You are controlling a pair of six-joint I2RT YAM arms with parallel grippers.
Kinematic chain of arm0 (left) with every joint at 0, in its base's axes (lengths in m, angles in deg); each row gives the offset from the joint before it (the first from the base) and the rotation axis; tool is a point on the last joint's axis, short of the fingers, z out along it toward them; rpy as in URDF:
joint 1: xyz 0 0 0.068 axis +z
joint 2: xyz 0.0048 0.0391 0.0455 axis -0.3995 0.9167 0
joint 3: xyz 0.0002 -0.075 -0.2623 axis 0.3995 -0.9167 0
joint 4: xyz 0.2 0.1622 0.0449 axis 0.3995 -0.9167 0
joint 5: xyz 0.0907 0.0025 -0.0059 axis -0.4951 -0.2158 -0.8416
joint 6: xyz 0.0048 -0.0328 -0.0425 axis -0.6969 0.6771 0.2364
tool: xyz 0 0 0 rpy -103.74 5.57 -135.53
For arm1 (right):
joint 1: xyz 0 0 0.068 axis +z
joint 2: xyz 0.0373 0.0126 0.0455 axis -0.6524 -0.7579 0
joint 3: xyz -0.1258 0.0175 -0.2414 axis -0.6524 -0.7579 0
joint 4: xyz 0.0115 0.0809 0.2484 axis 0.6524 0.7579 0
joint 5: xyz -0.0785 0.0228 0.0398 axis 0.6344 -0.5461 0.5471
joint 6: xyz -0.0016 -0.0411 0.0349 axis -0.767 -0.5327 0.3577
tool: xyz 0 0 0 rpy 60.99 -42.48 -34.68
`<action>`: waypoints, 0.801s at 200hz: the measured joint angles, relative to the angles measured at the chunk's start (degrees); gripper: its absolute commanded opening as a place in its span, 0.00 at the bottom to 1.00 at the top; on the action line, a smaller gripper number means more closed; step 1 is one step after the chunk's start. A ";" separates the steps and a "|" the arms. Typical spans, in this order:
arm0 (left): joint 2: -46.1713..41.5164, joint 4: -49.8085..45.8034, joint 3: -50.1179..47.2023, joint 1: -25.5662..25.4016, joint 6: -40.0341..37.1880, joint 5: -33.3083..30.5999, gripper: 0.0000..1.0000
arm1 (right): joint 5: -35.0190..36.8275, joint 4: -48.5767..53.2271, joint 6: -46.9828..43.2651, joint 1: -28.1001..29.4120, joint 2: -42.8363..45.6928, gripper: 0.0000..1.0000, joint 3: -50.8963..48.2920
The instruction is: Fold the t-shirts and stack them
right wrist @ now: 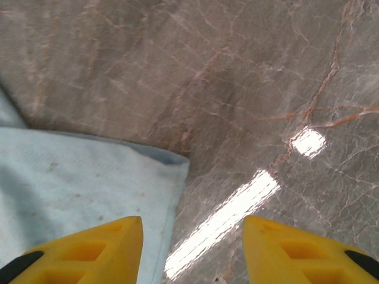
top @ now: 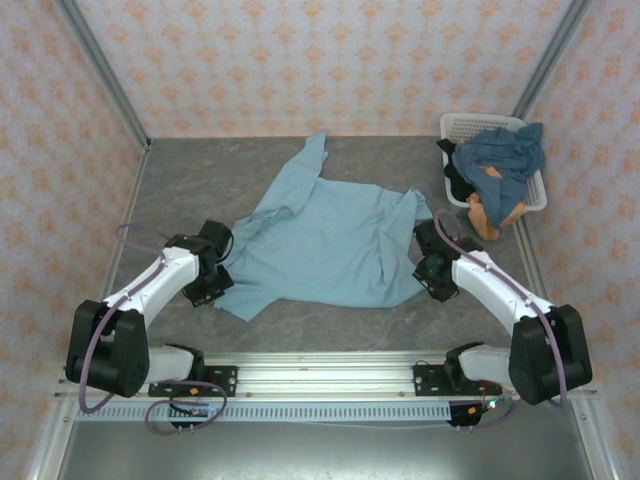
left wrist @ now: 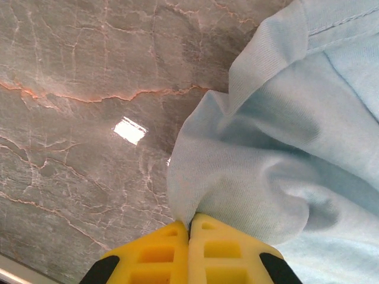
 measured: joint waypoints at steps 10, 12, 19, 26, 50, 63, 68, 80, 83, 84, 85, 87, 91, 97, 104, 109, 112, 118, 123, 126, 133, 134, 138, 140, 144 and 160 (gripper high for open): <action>0.00 0.00 -0.04 0.00 0.00 0.02 0.00 | -1.03 -1.44 -1.03 -0.85 -0.44 0.48 -1.20; 0.00 0.02 -0.04 0.00 0.00 0.04 0.00 | -1.22 -1.68 -1.16 -0.98 -0.59 0.48 -1.42; 0.00 0.13 -0.04 0.00 -0.09 0.13 0.00 | -1.92 -2.58 -1.92 -1.16 -1.38 0.48 -1.75; 0.00 0.17 -0.04 0.00 -0.11 0.13 0.00 | -2.69 -3.63 -2.80 -1.20 -2.67 0.48 -1.75; 0.24 0.22 -0.04 0.00 -0.15 0.37 0.00 | -4.37 -6.60 -5.51 -1.29 -7.30 0.47 -1.20; 0.59 0.31 -0.02 0.00 -0.15 0.46 0.00 | -4.68 -7.54 -6.51 -1.42 -9.27 0.45 -0.76; 0.76 0.35 -0.02 0.00 -0.15 0.57 0.00 | -4.76 -7.82 -6.84 -1.42 -9.77 0.44 -0.63; 0.87 0.39 -0.02 0.00 -0.17 0.96 0.00 | -4.76 -8.26 -7.34 -1.46 -10.86 0.43 -0.35; 0.87 0.39 -0.02 0.00 -0.17 1.03 0.00 | -4.70 -8.24 -7.54 -1.46 -11.17 0.42 -0.24; 0.87 0.39 -0.02 0.00 -0.17 1.07 0.00 | -4.68 -8.22 -7.54 -1.46 -11.23 0.42 -0.22; 0.87 0.37 -0.02 0.00 -0.17 1.07 0.00 | -4.61 -8.15 -7.52 -1.46 -11.34 0.42 -0.15; 0.87 0.39 0.00 0.00 -0.17 1.14 0.00 | -4.57 -8.09 -7.56 -1.46 -11.54 0.42 -0.04; 0.87 0.39 0.02 0.00 -0.17 1.27 0.00 | -4.55 -7.91 -7.72 -1.46 -11.76 0.40 0.17; 0.87 0.44 0.04 0.00 -0.17 1.44 0.00 | -4.37 -7.56 -7.87 -1.46 -12.13 0.37 0.55; 0.87 0.55 0.04 0.00 -0.17 1.53 0.00 | -4.13 -7.21 -8.07 -1.46 -12.50 0.30 0.74; 0.87 0.66 0.04 0.00 -0.17 1.68 0.00 | -4.04 -6.95 -8.61 -1.46 -12.68 0.23 0.85; 0.87 0.74 0.04 0.00 -0.17 1.75 0.00 | -3.78 -6.62 -8.31 -1.46 -12.72 0.18 0.94; 0.87 0.94 0.04 0.00 -0.17 2.01 0.00 | -3.52 -6.19 -8.74 -1.46 -12.87 0.08 1.07; 0.87 1.16 0.09 0.00 -0.17 2.32 0.00 | -3.21 -5.77 -9.40 -1.46 -12.98 0.01 1.25; 0.87 1.27 0.13 0.00 -0.15 2.51 0.00 | -2.99 -5.57 -9.18 -1.46 -13.05 0.00 1.31; 0.87 1.44 0.37 0.00 -0.15 2.84 0.00 | -2.84 -4.94 -9.35 -1.57 -13.11 0.00 1.75; 0.87 1.46 0.44 0.00 -0.17 2.91 0.00 | -2.89 -4.96 -9.62 -1.57 -13.09 0.00 1.86; 0.87 1.49 0.72 0.00 -0.17 2.99 0.00 | -2.82 -5.11 -9.68 -1.57 -13.09 0.00 2.21; 0.87 1.46 0.94 0.00 -0.17 3.02 0.00 | -2.82 -5.16 -10.05 -1.57 -13.11 0.00 2.40; 0.87 1.40 1.42 0.04 -0.17 3.06 0.00 | -2.82 -5.11 -10.21 -1.57 -13.11 0.00 3.10; 0.87 1.14 5.44 0.39 -0.17 3.41 0.00 | -2.71 -4.46 -11.30 -1.55 -12.22 0.00 7.48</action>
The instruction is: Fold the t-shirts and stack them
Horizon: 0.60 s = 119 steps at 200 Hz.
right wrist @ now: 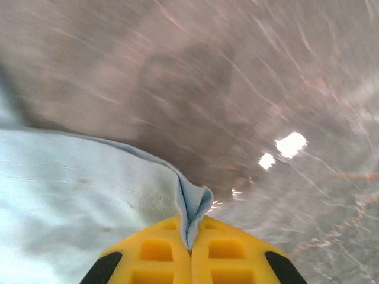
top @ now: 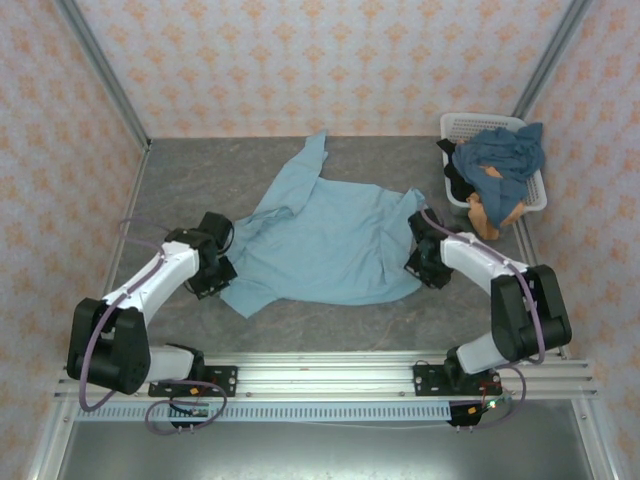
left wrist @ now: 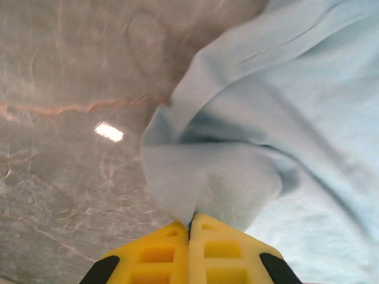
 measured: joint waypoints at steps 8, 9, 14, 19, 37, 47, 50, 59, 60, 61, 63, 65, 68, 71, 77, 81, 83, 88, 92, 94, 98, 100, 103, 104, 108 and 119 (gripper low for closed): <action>0.00 -0.31 3.13 0.63 -0.02 0.15 0.00 | 0.09 0.52 -0.66 -0.02 1.09 0.00 3.78; 0.00 -0.35 3.48 0.72 -0.02 0.15 0.00 | 0.15 0.72 -0.83 -0.02 1.27 0.00 4.50; 0.00 -0.37 5.81 1.22 -0.02 0.42 0.00 | 0.28 1.18 -1.20 -0.02 1.84 0.00 7.32; 0.00 -0.48 8.52 1.90 0.00 0.61 0.00 | 0.33 1.79 -1.64 -0.02 2.25 0.00 10.16; 0.00 -0.61 19.12 4.31 0.09 0.83 0.00 | 0.50 2.62 -3.80 0.00 3.04 0.00 23.50; 0.00 -0.72 25.44 5.46 0.28 0.66 0.00 | 0.70 2.84 -4.76 0.00 3.04 0.00 30.51; 0.00 -0.76 27.78 5.81 0.37 0.48 0.00 | 0.74 2.86 -5.11 0.00 3.04 0.00 32.41; 0.00 -0.74 33.22 6.40 0.74 -0.11 0.00 | 1.07 3.15 -5.77 -0.02 3.08 0.00 38.14; 0.00 -0.76 33.66 6.40 0.76 -0.17 0.00 | 1.09 3.15 -5.86 -0.02 3.08 0.00 38.51; -0.02 -0.72 34.47 6.47 0.81 -0.37 0.00 | 1.14 3.13 -5.95 -0.02 3.08 0.00 38.88; -0.07 -0.63 35.71 6.62 0.98 -0.63 0.00 | 1.22 3.13 -6.14 0.00 3.15 0.00 39.98; -0.13 -0.63 36.50 6.69 1.14 -0.68 0.00 | 1.31 3.19 -6.21 0.00 3.19 0.00 41.07; -0.22 -0.57 38.56 6.75 1.27 -1.03 0.00 | 1.38 3.19 -6.51 0.00 3.26 0.00 42.42; -0.33 -0.55 40.09 6.73 1.53 -1.38 0.00 | 1.46 3.34 -6.58 0.00 3.34 0.00 44.02; -0.70 -0.39 42.69 6.75 1.79 -2.01 0.00 | 1.64 3.37 -6.95 0.00 3.65 0.00 46.27; -1.01 -0.31 44.50 6.78 1.92 -2.32 0.00 | 1.66 3.48 -7.02 0.00 3.80 0.00 47.50; -1.18 -0.24 45.11 6.78 2.01 -2.49 0.00 | 1.73 3.45 -7.13 -0.02 3.98 0.00 48.11; -1.79 -0.15 47.08 6.75 2.16 -2.95 0.00 | 1.79 3.48 -7.21 -0.02 4.44 0.00 49.55; -2.29 -0.15 48.30 6.75 2.23 -3.41 0.00 | 1.81 3.50 -7.26 -0.02 4.85 0.00 50.36; -2.58 -0.13 49.03 6.75 2.25 -3.63 0.00 | 1.79 3.48 -7.39 -0.02 5.07 0.00 50.80; -3.15 -0.15 50.21 6.73 2.25 -4.00 0.00 | 1.81 3.48 -7.39 0.00 5.60 0.00 51.43; -3.41 -0.15 50.86 6.71 2.25 -4.22 0.00 | 1.79 3.45 -7.41 0.00 5.86 0.00 51.74; -3.93 -0.15 51.76 6.71 2.23 -4.63 0.00 | 1.79 3.45 -7.41 0.00 6.43 0.00 52.19; -4.04 -0.15 51.95 6.71 2.23 -4.72 0.00 | 1.79 3.45 -7.41 0.00 6.51 0.00 52.28; -4.66 -0.15 53.20 6.73 2.23 -5.27 0.00 | 1.77 3.45 -7.41 0.00 7.15 0.00 52.70; -6.19 -0.35 56.52 6.73 2.16 -6.62 0.00 | 1.73 3.45 -7.39 0.00 9.07 0.00 53.75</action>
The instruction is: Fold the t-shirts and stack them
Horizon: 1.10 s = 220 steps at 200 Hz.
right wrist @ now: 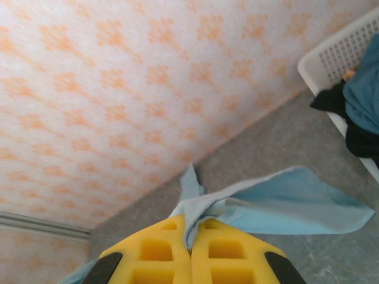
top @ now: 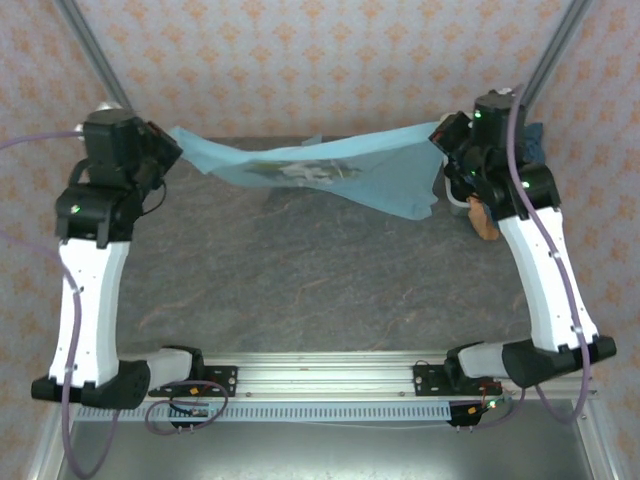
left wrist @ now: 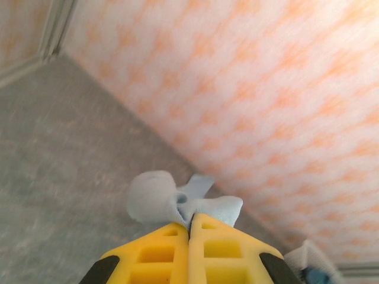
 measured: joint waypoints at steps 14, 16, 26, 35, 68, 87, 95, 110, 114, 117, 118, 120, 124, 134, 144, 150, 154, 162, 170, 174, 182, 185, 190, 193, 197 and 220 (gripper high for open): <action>-1.01 -0.46 5.49 0.00 -0.26 -1.64 0.00 | -0.15 0.00 0.04 0.00 2.08 0.00 1.64; -1.07 -0.44 6.08 0.00 -0.31 -1.81 0.00 | -0.17 0.00 0.07 0.00 2.25 0.00 1.86; -0.52 -0.83 10.51 0.00 -0.59 -2.58 0.00 | -0.66 -0.02 0.35 0.00 3.04 0.00 3.52; 1.07 -1.51 15.69 0.00 -0.63 -2.91 0.00 | -1.27 -0.24 0.72 0.00 3.23 0.00 5.09; 11.50 -2.84 32.70 0.79 -0.39 -2.36 0.00 | -3.65 -2.86 2.49 -0.02 -0.13 0.00 8.76; 18.53 -2.80 35.50 2.54 0.20 0.09 0.00 | -5.20 -4.66 3.19 -0.02 -5.57 0.00 11.15; 21.31 -2.71 35.67 3.45 0.52 1.31 0.00 | -6.03 -5.62 3.56 -0.02 -8.55 0.00 12.00; 27.93 -1.88 35.74 5.44 0.94 4.57 0.00 | -7.61 -7.04 4.04 0.00 -15.04 0.00 13.99; 29.66 -1.84 35.93 5.95 0.96 5.33 0.00 | -8.02 -7.17 4.15 -0.02 -16.63 0.00 14.71; 31.06 -1.66 35.98 6.29 0.96 5.90 0.00 | -8.26 -7.43 4.17 0.00 -18.01 0.00 15.23; 31.45 -1.64 36.02 6.40 0.94 6.05 0.00 | -8.37 -7.50 4.17 0.00 -18.36 0.00 15.39; 32.54 -1.64 36.24 6.73 0.94 6.58 0.00 | -8.63 -7.52 4.17 -0.02 -19.47 0.00 15.91; 34.23 -1.55 36.63 7.15 0.94 7.32 0.00 | -8.92 -7.72 4.17 -0.02 -21.46 0.00 16.98; 39.10 -1.42 38.91 8.37 0.92 9.42 0.00 | -9.77 -7.72 4.17 -0.07 -26.10 0.00 20.09; 43.41 -0.98 41.97 9.40 0.94 11.43 0.00 | -10.73 -7.78 4.15 -0.20 -30.91 0.00 24.13; 45.77 -0.66 44.24 10.01 0.96 12.61 0.00 | -11.23 -7.78 4.15 -0.31 -33.66 0.00 26.88; 47.43 -0.37 46.03 10.51 1.09 13.60 0.00 | -11.45 -7.52 4.17 -0.42 -35.19 0.00 28.65; 49.81 0.35 49.05 11.30 1.25 15.13 0.00 | -12.00 -7.26 4.20 -0.66 -38.51 0.00 32.96; 51.28 1.33 51.36 12.09 1.60 16.39 0.00 | -12.50 -7.10 4.37 -0.94 -41.31 0.00 37.07; 51.67 2.08 52.33 12.59 2.08 17.07 0.00 | -12.72 -6.84 4.46 -1.14 -42.56 0.00 39.23; 51.80 3.50 53.46 13.46 2.58 18.21 0.00 | -13.14 -6.67 5.01 -1.55 -45.07 0.00 44.19; 51.69 4.13 53.81 13.75 2.75 18.53 0.00 | -13.35 -6.64 5.05 -1.77 -45.72 0.00 45.66; 51.32 5.09 54.14 14.23 2.99 18.95 0.00 | -13.64 -6.71 5.44 -2.05 -46.58 0.00 47.84; 50.90 5.77 54.31 14.56 3.17 19.23 0.00 | -13.84 -6.82 5.75 -2.40 -46.97 0.00 49.27; 50.31 6.84 54.47 14.99 3.45 19.63 0.00 | -14.08 -6.97 6.10 -2.67 -47.23 0.00 50.34; 44.96 11.15 54.64 16.44 4.09 20.20 0.00 | -15.08 -8.72 8.44 -5.44 -46.60 0.00 53.86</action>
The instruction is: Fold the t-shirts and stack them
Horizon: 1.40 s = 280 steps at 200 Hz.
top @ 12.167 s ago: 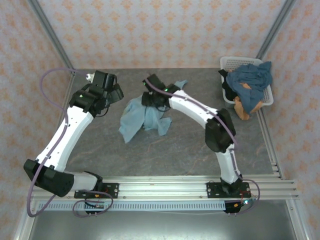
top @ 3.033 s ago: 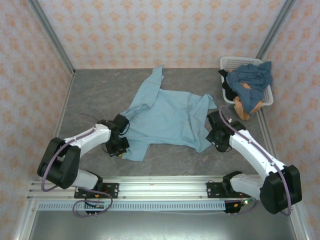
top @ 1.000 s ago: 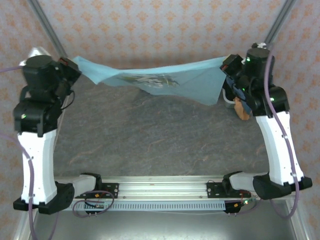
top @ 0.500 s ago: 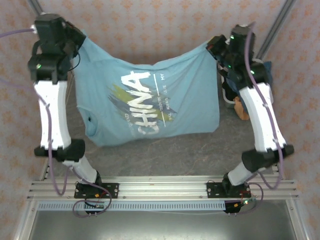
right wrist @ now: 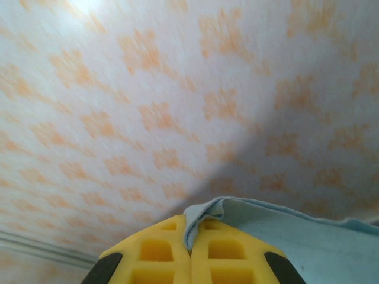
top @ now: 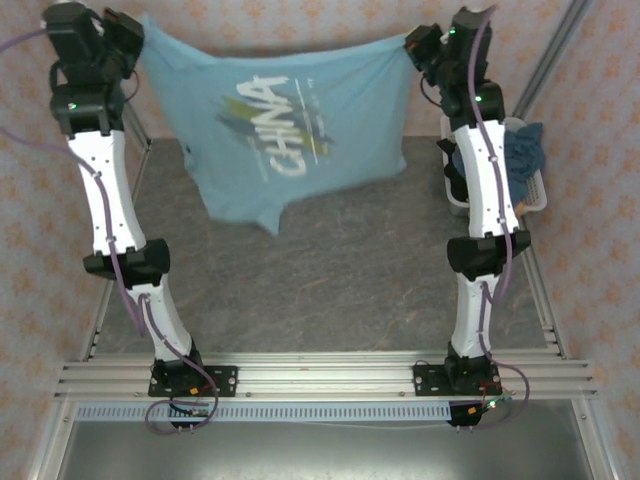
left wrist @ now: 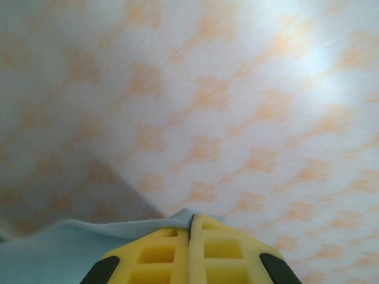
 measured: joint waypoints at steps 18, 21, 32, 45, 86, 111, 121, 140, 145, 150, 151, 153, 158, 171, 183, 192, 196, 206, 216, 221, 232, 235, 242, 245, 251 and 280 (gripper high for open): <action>-6.36 1.11 -0.04 -0.28 -0.28 0.26 0.00 | -0.52 -0.31 1.05 -1.97 1.38 0.00 0.42; -7.54 1.11 -0.24 -0.55 -0.48 0.24 0.00 | -0.57 -0.26 1.14 -2.21 1.60 0.00 0.42; -13.03 0.90 -2.67 -1.68 -2.27 -0.20 0.00 | -0.68 0.42 1.11 -2.80 2.43 0.00 0.28; -21.20 0.92 -10.58 -3.69 -4.39 -1.16 0.00 | -0.90 1.73 1.09 -2.80 4.04 0.00 -1.64; -49.37 3.85 -59.41 -7.58 -4.87 -5.33 0.00 | -1.42 1.05 1.33 -1.31 16.94 0.00 -34.01; -55.01 3.48 -88.85 -9.05 -3.17 -6.56 0.00 | -1.66 -3.82 3.63 0.13 22.99 0.00 -63.63; -54.69 3.63 -99.76 -9.60 -1.92 -6.36 0.00 | -1.90 -5.11 4.22 0.76 22.53 0.00 -72.08; -54.64 2.69 -114.86 -11.52 0.57 -5.33 0.00 | -2.25 -5.25 4.33 1.51 20.13 0.00 -82.44; -54.77 2.38 -117.57 -12.31 1.25 -5.11 0.00 | -2.29 -5.18 4.26 1.64 19.56 0.00 -84.19; -54.95 2.16 -119.78 -13.22 1.79 -4.98 0.00 | -2.23 -5.14 4.07 1.77 19.23 0.00 -85.90; -54.99 2.10 -120.06 -13.38 1.95 -4.98 0.00 | -2.23 -5.11 4.04 1.75 19.19 0.00 -86.12; -55.12 2.10 -120.87 -13.88 2.36 -4.94 0.00 | -2.21 -5.11 3.87 1.75 19.15 0.00 -86.71; -55.54 1.97 -122.55 -14.84 3.08 -4.94 0.00 | -2.01 -4.96 3.61 1.77 19.15 0.00 -87.91; -57.57 1.99 -125.87 -16.96 5.27 -4.79 0.00 | -1.18 -4.48 3.13 1.81 19.28 0.00 -89.77; -60.28 2.12 -128.32 -17.81 7.58 -4.74 0.00 | 0.20 -4.33 2.84 1.81 20.09 0.00 -91.41; -62.29 2.08 -129.94 -18.10 9.29 -4.74 0.00 | 1.51 -3.69 2.84 1.86 21.64 0.00 -93.13; -63.14 2.05 -130.60 -18.10 10.12 -4.72 0.00 | 2.34 -3.34 2.86 1.86 22.67 0.00 -94.09; -64.67 2.03 -131.93 -18.10 11.87 -4.61 0.00 | 4.17 -2.01 3.06 1.86 26.05 0.00 -96.76; -65.57 2.01 -132.91 -18.10 13.22 -4.52 0.00 | 6.08 -0.61 3.23 1.88 29.57 0.00 -99.06; -65.79 1.97 -133.33 -18.10 13.90 -4.46 0.00 | 6.69 0.02 3.28 1.86 31.17 0.00 -100.02; -65.92 1.90 -133.85 -18.23 15.06 -4.33 0.00 | 8.00 1.09 3.34 1.88 34.60 0.00 -102.01; -65.92 1.86 -133.92 -18.32 15.32 -4.33 0.00 | 8.17 1.27 3.45 1.88 35.26 0.00 -102.42; -65.92 1.68 -133.98 -18.45 16.02 -4.31 0.00 | 8.59 1.66 3.56 1.88 36.48 0.00 -103.38; -65.92 1.60 -133.98 -18.47 16.20 -4.24 0.00 | 8.74 1.86 3.61 1.86 37.00 0.00 -103.97; -65.92 1.53 -133.98 -18.47 16.61 -4.04 0.00 | 8.85 2.03 3.78 1.86 37.64 0.00 -104.94; -65.79 1.53 -134.09 -18.47 18.43 -3.91 0.00 | 9.60 4.61 5.79 2.62 38.99 0.00 -109.96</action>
